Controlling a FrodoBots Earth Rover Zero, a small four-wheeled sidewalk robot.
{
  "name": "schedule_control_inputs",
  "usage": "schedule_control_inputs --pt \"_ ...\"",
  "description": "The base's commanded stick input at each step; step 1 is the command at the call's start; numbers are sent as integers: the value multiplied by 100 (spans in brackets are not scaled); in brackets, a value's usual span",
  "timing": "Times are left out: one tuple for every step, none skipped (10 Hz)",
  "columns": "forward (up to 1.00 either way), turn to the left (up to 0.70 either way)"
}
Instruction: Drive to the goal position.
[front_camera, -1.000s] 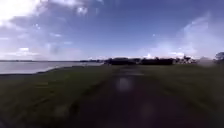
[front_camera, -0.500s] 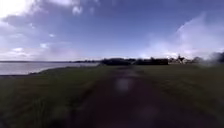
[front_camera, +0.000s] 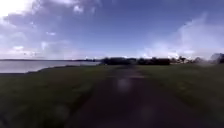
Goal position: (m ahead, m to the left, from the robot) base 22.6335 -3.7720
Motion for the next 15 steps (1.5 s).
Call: schedule_control_inputs --pt "70 -35" --pt "70 -35" --pt "70 -35" --pt "70 -27" --pt "70 -2" --pt "70 0" --pt "70 0" --pt "70 0" --pt "70 0" --pt "70 0" --pt "70 0" --pt "70 0" --pt "70 0" --pt "70 0" --pt "70 0"
